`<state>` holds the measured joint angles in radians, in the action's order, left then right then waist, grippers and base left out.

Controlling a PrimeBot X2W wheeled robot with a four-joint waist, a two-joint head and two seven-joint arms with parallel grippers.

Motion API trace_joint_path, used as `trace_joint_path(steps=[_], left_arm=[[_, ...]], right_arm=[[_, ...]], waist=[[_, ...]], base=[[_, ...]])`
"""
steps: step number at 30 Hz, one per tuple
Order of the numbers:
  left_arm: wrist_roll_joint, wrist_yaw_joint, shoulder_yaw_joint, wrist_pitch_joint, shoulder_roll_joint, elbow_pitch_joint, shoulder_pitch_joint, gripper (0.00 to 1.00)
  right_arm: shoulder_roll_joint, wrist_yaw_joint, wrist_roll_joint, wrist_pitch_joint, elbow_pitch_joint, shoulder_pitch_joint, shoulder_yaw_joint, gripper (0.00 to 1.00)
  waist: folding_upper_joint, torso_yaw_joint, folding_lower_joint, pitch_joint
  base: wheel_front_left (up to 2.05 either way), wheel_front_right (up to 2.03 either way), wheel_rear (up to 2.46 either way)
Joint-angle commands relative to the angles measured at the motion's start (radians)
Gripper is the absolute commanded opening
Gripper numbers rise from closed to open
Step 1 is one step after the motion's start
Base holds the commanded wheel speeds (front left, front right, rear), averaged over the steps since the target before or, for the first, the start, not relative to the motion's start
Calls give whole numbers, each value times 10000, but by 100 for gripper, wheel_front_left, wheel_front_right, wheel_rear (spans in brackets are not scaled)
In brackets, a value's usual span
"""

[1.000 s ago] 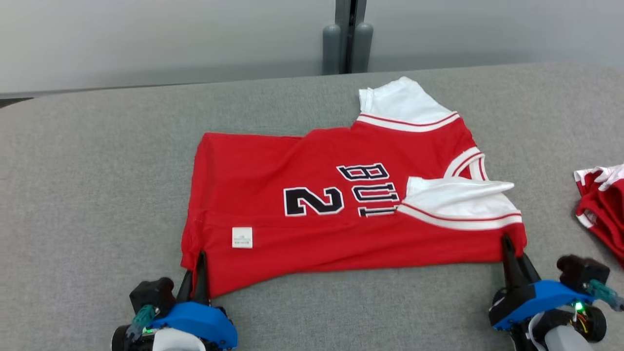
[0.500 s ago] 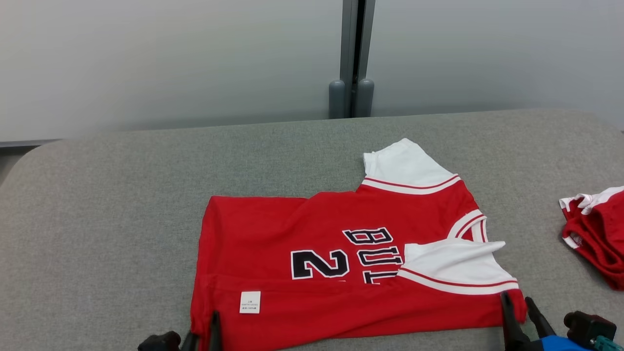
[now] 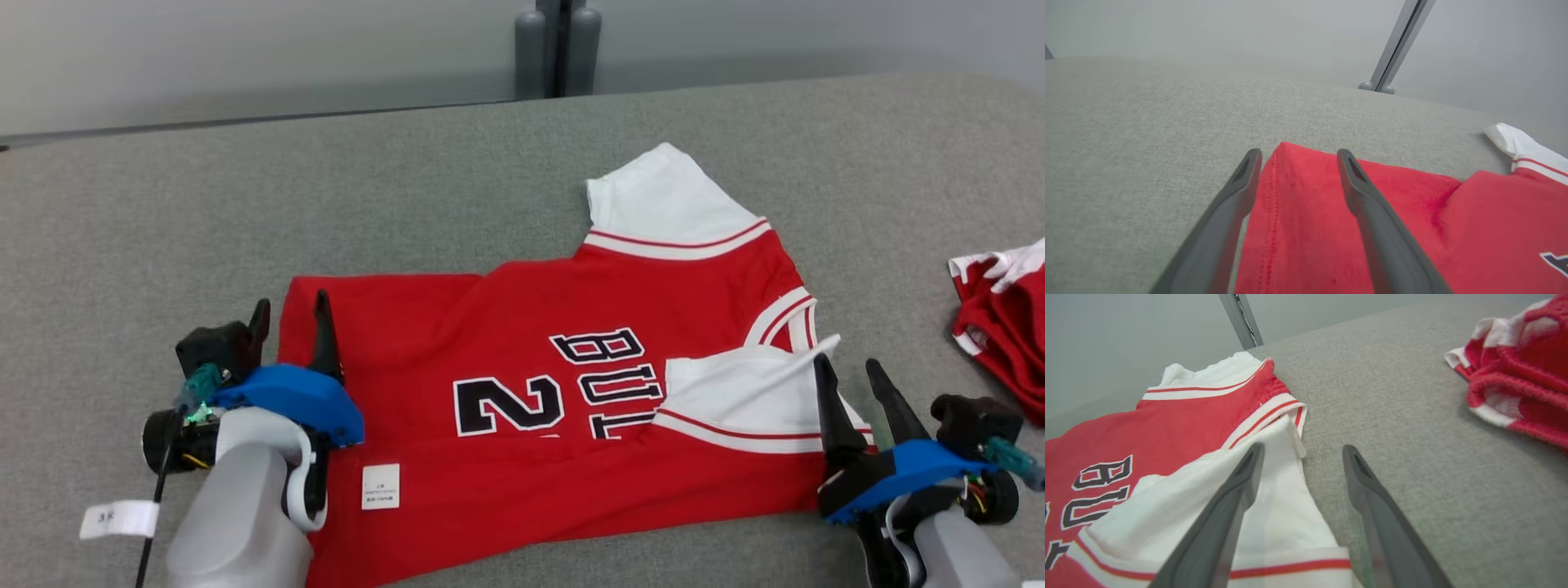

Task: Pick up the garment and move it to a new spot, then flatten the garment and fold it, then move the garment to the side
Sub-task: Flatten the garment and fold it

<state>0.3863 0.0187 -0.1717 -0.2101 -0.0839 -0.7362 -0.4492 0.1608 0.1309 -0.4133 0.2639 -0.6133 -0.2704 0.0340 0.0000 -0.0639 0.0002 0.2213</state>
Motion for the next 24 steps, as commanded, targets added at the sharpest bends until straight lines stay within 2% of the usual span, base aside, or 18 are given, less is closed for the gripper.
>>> trace_joint_path(steps=[1, 5, 10, 20, 24], left_arm=[[-39, 63, 42, 82, -76, -307, -312, 100], [-39, 288, 132, 257, -207, -1369, -1302, 100], [62, 555, 226, -35, -145, -2205, -1859, 100], [316, 241, 153, -245, 47, -3448, -2434, 100], [565, 64, 232, -430, 154, -3526, -2570, 100]], right_arm=[[83, -2, -27, -1, 60, -281, 117, 100], [215, -3, -186, -1, 128, -813, 510, 100], [489, -2, -360, -3, 248, -1312, 900, 100], [1482, -3, -797, -130, -358, -3177, 2145, 100], [1784, -2, -925, -242, -677, -4038, 2723, 100]], waist=[[0, -40, -2, 184], [0, -300, -2, 626], [0, -425, -2, 939], [0, -79, -2, 1259], [0, 136, -2, 1347]], base=[[0, 0, 0], [0, 0, 0], [0, 0, 0], [0, 0, 0], [0, 0, 0]])
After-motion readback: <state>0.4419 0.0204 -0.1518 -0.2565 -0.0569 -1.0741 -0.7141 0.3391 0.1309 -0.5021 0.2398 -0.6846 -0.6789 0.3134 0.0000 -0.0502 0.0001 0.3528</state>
